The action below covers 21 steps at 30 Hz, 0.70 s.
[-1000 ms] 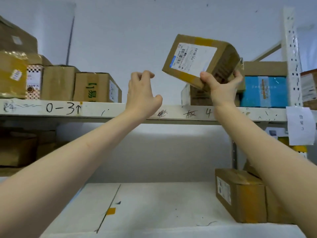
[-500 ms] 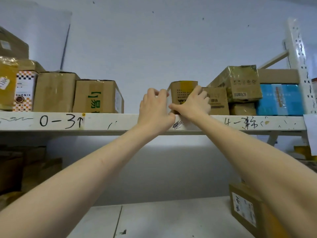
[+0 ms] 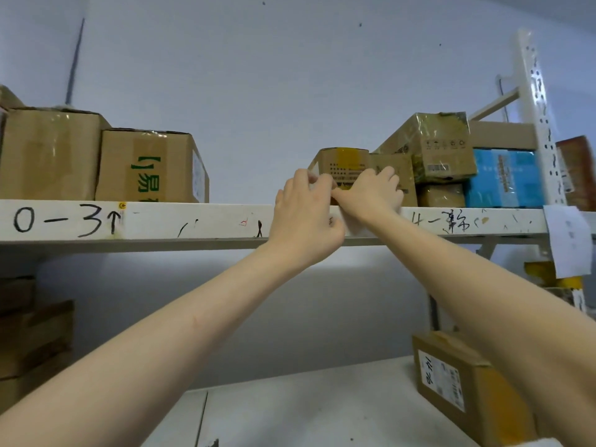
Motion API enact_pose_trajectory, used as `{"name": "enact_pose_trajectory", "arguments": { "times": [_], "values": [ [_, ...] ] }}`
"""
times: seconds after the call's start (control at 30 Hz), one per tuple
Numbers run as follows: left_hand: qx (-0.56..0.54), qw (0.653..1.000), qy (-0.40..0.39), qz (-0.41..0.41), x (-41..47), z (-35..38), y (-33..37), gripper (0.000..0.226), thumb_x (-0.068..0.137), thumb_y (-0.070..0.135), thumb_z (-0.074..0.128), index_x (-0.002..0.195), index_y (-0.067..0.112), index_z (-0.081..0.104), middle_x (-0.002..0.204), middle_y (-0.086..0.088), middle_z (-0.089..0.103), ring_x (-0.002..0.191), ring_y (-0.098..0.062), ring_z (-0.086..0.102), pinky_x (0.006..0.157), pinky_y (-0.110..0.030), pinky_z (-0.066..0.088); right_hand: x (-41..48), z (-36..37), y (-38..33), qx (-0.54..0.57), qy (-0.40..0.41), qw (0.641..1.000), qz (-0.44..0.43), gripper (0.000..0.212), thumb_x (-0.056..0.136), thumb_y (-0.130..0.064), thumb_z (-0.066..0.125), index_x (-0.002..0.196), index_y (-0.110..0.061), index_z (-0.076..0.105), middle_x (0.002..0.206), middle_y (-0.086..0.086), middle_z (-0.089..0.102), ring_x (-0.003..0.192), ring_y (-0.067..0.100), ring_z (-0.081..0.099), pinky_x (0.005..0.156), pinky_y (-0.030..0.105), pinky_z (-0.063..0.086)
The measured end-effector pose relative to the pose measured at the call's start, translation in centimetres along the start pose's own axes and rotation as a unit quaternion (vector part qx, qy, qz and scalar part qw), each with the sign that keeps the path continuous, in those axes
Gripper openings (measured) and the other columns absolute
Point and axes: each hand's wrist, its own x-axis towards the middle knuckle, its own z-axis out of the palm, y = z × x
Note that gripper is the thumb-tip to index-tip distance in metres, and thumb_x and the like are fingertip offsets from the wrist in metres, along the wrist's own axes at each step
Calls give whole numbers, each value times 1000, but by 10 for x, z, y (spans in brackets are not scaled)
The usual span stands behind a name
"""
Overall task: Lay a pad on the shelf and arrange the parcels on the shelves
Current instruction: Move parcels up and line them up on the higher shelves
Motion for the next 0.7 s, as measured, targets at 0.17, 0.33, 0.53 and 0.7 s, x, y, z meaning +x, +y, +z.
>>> {"name": "enact_pose_trajectory", "arguments": {
  "times": [0.17, 0.33, 0.53, 0.7],
  "values": [
    [-30, 999, -8, 11, -6, 15, 9, 41, 80, 20, 57, 119, 12, 50, 123, -9, 40, 114, -27, 40, 98, -39, 40, -12, -6, 27, 32, -1, 999, -28, 43, 87, -48, 51, 118, -20, 61, 129, 10, 48, 122, 30, 41, 98, 42, 34],
    [-93, 995, 1, 46, -15, 32, 25, 42, 79, 18, 62, 119, 14, 52, 123, -5, 42, 115, -20, 42, 93, -28, 42, -34, -2, 73, 197, 132, 964, -117, 19, 88, -22, 56, 106, -16, 56, 111, 2, 51, 104, 20, 49, 90, 39, 44],
    [-177, 980, -61, 62, -35, 70, 53, 39, 80, 17, 62, 118, 16, 53, 119, -2, 45, 108, -17, 51, 89, -29, 45, -62, -2, 150, 281, 110, 943, -142, 26, 89, -3, 61, 112, -13, 55, 103, 0, 57, 85, 5, 57, 75, 12, 48],
    [-191, 969, -153, 12, -53, 120, 75, 45, 82, 20, 62, 125, 15, 49, 124, -3, 43, 115, -19, 48, 94, -29, 40, -81, -2, 222, 265, 37, 961, -71, 14, 94, -27, 59, 88, -16, 65, 76, -5, 66, 71, 5, 64, 69, 23, 53]
  ]
}}
